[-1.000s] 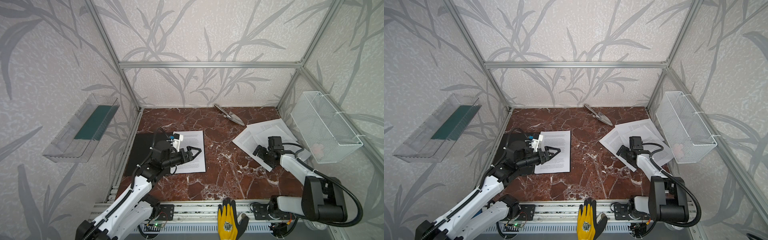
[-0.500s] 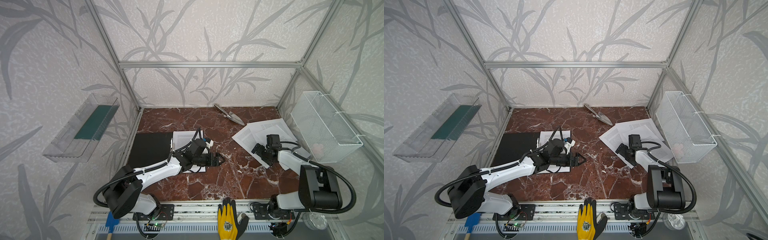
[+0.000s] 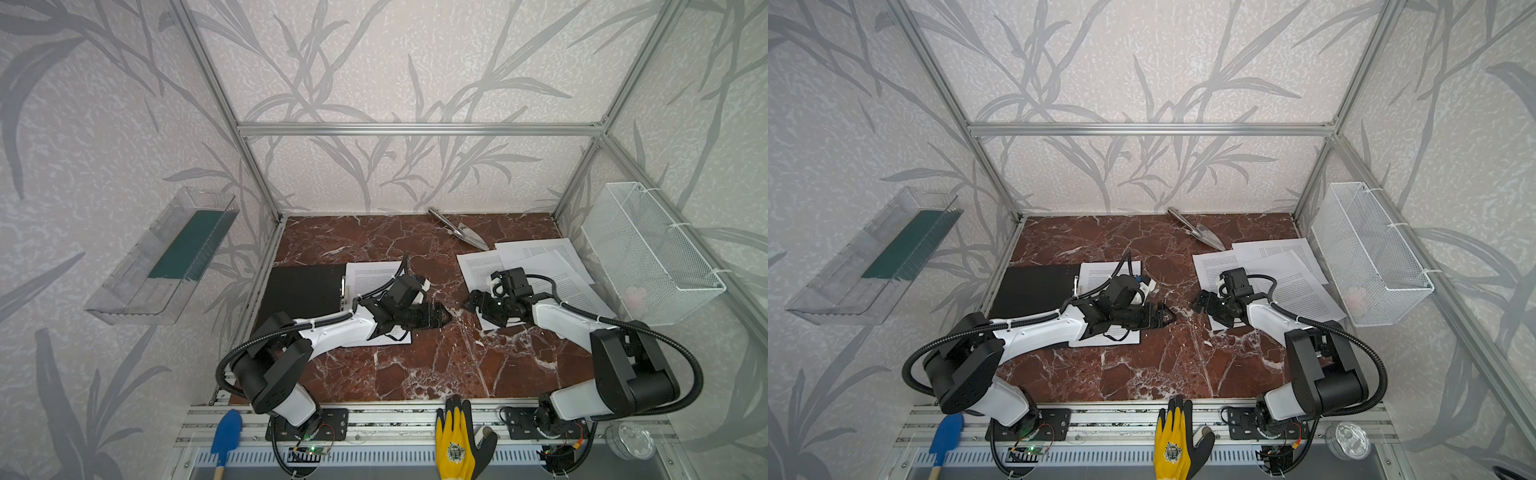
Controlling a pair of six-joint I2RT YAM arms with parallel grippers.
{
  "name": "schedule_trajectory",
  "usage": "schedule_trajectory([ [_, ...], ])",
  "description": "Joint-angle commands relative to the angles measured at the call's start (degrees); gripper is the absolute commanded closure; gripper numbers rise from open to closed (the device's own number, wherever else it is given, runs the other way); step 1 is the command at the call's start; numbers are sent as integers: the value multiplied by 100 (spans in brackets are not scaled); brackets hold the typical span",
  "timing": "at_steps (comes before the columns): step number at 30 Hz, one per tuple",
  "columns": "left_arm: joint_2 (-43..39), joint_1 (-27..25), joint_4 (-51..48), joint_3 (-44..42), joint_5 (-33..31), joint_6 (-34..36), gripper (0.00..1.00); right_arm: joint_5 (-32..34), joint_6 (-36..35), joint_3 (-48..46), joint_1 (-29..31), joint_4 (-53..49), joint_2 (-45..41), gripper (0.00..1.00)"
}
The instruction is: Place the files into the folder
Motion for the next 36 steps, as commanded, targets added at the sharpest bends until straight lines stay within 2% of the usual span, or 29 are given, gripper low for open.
schedule_trajectory([
  [1, 26, 35, 34, 163, -35, 131, 12, 215, -85, 111, -86, -62, -409, 6],
  [5, 434, -4, 166, 369, 334, 99, 19, 1785, 1, 348, -249, -874, -448, 5],
  [10, 900, -66, 501, 542, 567, -89, 22, 1842, -16, 364, -728, -896, -227, 5],
  [20, 1320, -72, 137, 1051, 537, 51, 24, 769, -35, 408, -699, -513, 689, 6],
  [24, 1357, -1, -68, 1149, 424, 120, 25, 385, -60, 425, -248, -326, 774, 6],
  [27, 1350, 111, -16, 1101, 436, 102, 27, -125, -100, 406, 14, -56, 612, 9],
  [31, 1281, 269, 196, 932, 532, 49, 27, -487, 46, 24, -127, 700, -153, 9],
  [32, 1279, 300, 222, 909, 547, 61, 27, -352, 60, -72, -184, 719, -330, 9],
  [36, 1428, 346, 140, 1050, 675, 244, 27, 1285, -154, -65, -330, -286, -556, 8],
])
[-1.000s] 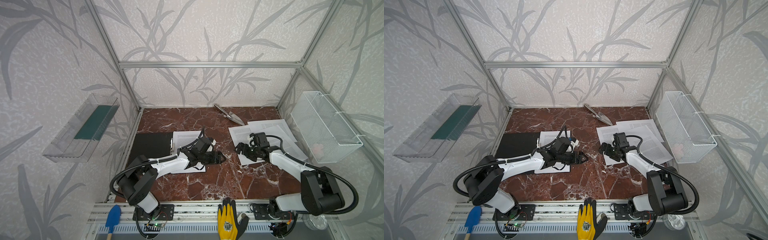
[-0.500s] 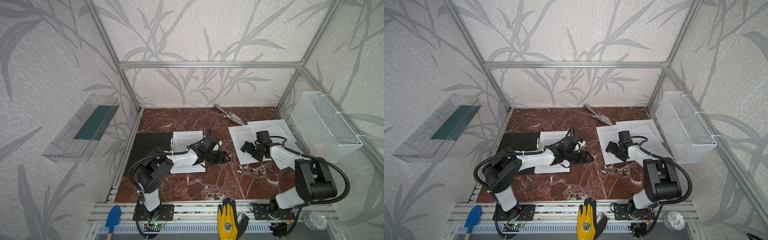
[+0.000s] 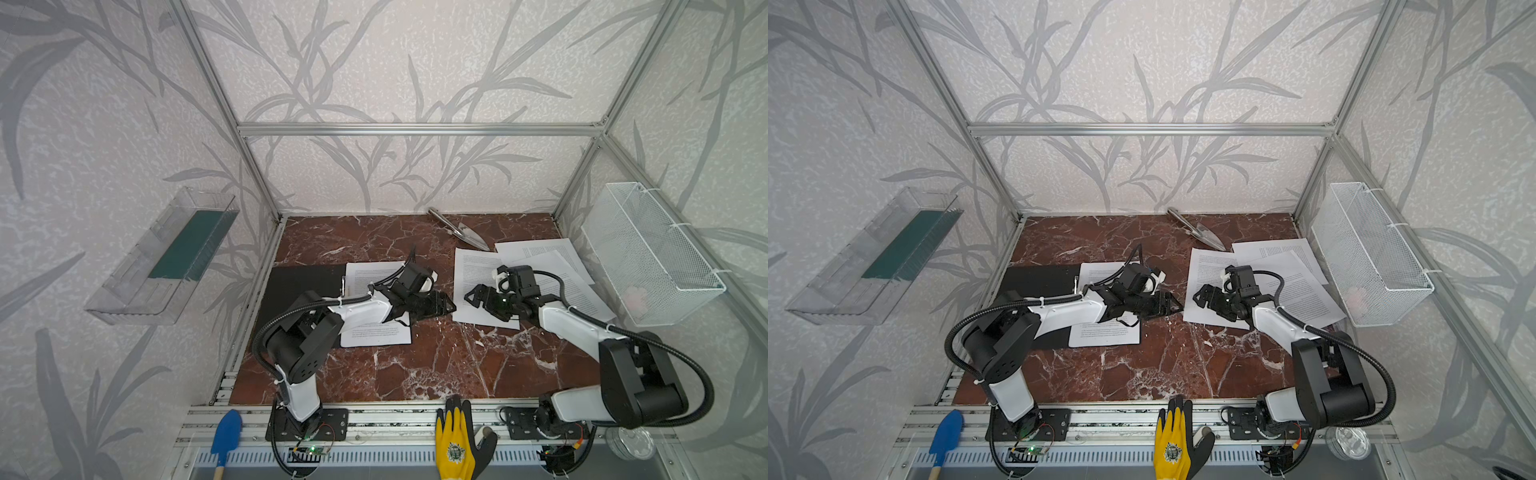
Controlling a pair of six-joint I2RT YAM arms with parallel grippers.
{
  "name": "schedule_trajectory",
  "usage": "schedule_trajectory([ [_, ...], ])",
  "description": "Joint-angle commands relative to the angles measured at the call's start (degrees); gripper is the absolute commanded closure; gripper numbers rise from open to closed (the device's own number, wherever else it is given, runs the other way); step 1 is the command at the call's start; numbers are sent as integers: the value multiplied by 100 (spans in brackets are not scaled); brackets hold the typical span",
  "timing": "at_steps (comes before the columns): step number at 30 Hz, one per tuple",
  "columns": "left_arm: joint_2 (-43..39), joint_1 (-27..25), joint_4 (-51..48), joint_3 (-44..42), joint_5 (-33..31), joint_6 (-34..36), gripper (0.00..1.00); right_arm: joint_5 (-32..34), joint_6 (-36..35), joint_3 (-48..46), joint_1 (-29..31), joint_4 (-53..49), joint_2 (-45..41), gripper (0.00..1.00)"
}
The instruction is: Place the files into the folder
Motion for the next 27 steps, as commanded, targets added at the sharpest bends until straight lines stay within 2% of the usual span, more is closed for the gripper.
schedule_trajectory([
  [1, 233, 17, -104, 195, 170, 261, 27, 1116, -168, 99, -207, -731, -45, 8],
  [18, 1636, 41, -405, 1369, 433, 675, 28, 792, -7, 206, -595, -735, 746, 7],
  [22, 1890, 139, -395, 1612, 221, 777, 26, 755, -16, 206, -595, -723, 781, 7],
  [27, 2435, 310, -313, 2072, 284, 752, 22, 684, -25, 220, -604, -689, 893, 7],
])
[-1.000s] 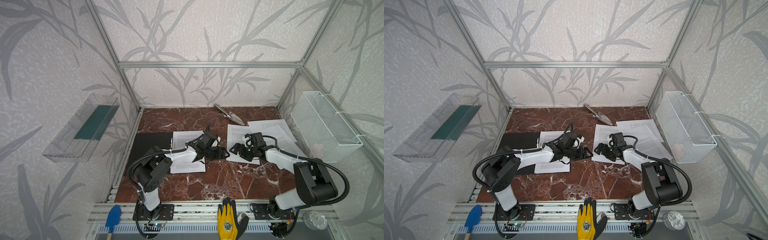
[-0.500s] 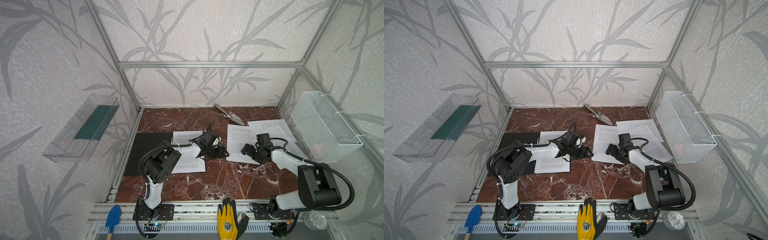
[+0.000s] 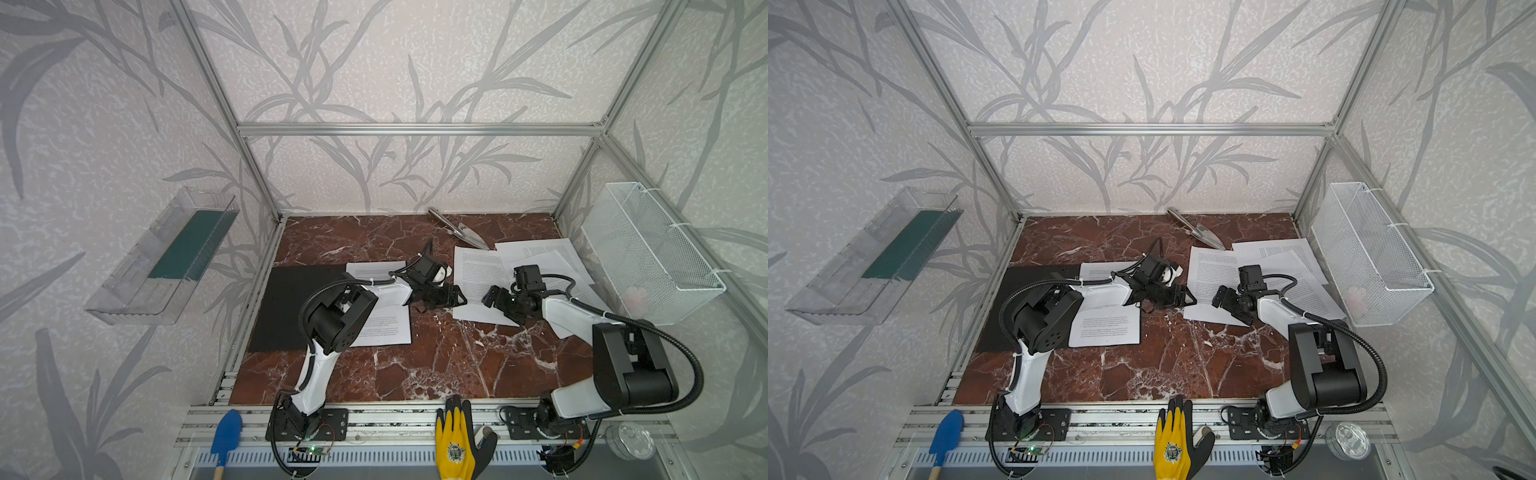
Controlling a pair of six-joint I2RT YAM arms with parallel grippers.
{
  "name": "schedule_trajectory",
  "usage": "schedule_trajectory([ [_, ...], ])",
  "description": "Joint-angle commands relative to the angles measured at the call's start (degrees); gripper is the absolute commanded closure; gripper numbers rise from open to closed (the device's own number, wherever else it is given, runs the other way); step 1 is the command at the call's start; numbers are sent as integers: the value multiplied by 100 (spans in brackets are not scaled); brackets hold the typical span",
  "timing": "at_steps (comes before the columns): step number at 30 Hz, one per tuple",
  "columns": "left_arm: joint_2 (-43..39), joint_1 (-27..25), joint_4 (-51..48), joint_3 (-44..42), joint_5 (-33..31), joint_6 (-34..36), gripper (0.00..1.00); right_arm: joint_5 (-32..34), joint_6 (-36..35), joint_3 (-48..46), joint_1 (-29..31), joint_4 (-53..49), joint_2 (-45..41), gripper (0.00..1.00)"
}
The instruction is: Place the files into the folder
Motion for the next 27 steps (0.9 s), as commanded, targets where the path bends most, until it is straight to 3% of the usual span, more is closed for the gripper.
schedule_trajectory([
  [1, 510, 135, -115, 269, -99, 77, 22, -101, 17, 8, -20, -161, 237, 7],
  [6, 775, 118, 245, 404, 262, -148, 22, -269, 25, 29, -16, -79, 414, 7],
  [12, 619, 139, 1536, -33, 833, -921, 22, -493, 69, 56, -16, 17, 615, 8],
  [17, 425, 141, 1861, -261, 894, -1069, 22, -568, 95, 58, -24, 57, 653, 8],
  [23, 295, 155, 1891, -472, 672, -1170, 34, -741, 123, 38, -64, 140, 697, 8],
  [27, 352, 178, 1876, -387, 613, -1278, 58, -838, 68, 9, -68, 163, 597, 7],
])
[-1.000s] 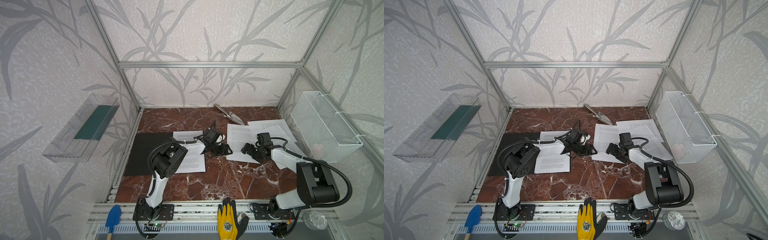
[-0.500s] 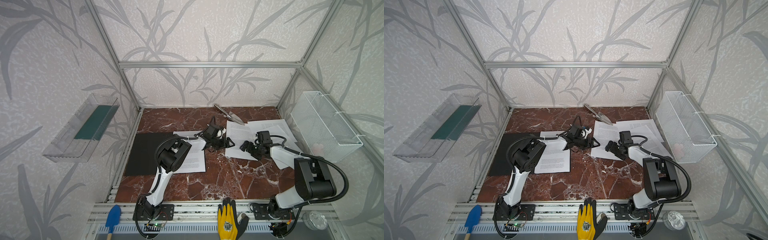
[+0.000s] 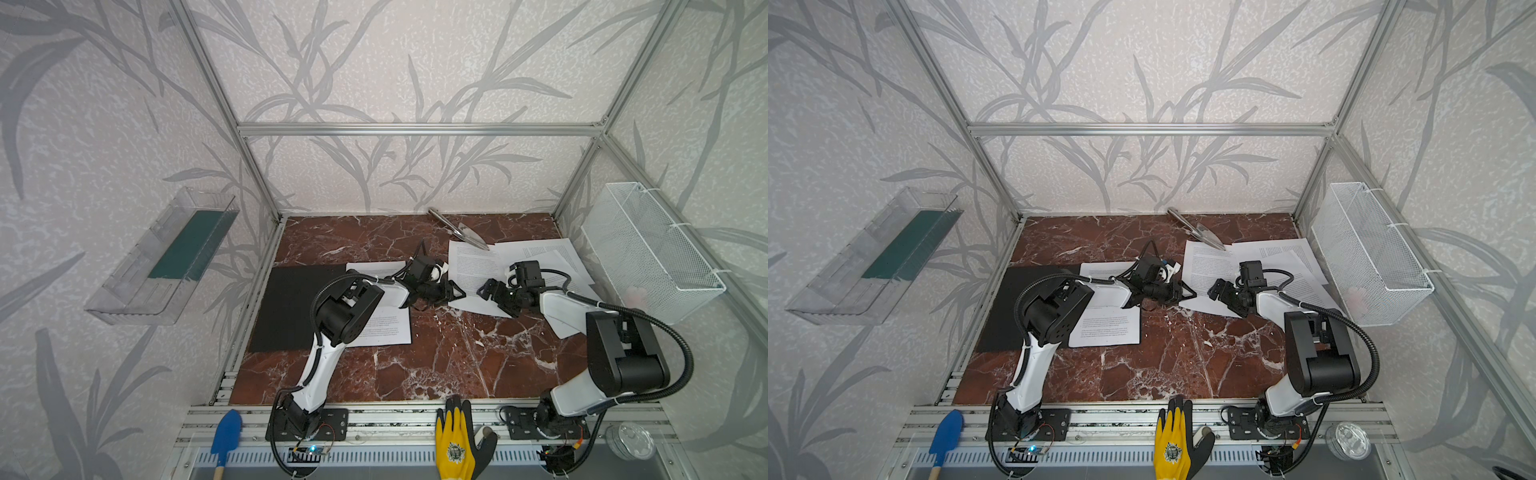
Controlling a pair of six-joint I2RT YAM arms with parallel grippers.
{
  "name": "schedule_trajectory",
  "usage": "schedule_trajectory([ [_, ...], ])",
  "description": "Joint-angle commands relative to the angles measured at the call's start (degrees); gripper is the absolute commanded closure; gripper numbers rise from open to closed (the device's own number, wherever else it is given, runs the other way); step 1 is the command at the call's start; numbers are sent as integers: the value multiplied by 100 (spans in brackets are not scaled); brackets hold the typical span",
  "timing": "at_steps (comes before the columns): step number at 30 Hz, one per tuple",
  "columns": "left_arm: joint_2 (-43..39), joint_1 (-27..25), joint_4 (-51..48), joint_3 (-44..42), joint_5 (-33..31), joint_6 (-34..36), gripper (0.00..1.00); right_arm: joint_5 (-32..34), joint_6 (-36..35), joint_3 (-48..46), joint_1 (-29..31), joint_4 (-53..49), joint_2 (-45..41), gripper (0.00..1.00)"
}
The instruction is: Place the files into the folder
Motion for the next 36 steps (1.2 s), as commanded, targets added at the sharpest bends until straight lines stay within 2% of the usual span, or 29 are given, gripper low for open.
schedule_trajectory([
  [1, -94, 23, -32, 0, -120, -153, 63, -171, 24, -197, 4, -427, 119, 7],
  [3, -98, 26, -51, 42, -135, -179, 76, -176, -2, -263, 3, -357, -49, 6],
  [8, -405, -6, -44, -40, -38, -187, 100, -178, -77, -461, 4, -204, -550, 0],
  [15, -1377, -129, -149, -523, -121, -143, 100, 94, -165, -684, 3, -250, -1271, 1],
  [21, -1875, -106, 92, -737, -24, -665, 100, 250, 1, -860, -86, -221, -1682, 1],
  [28, -1757, 8, 1291, -791, 555, -1817, 100, -880, 429, -1106, -646, 329, -1413, 1],
  [32, -2221, 60, 15, -567, 354, -1059, 100, -981, 433, -1071, -655, 383, -1249, 1],
  [36, -3059, 137, -1589, -601, -355, -35, 100, -956, 377, -1080, -655, 332, -1365, 1],
])
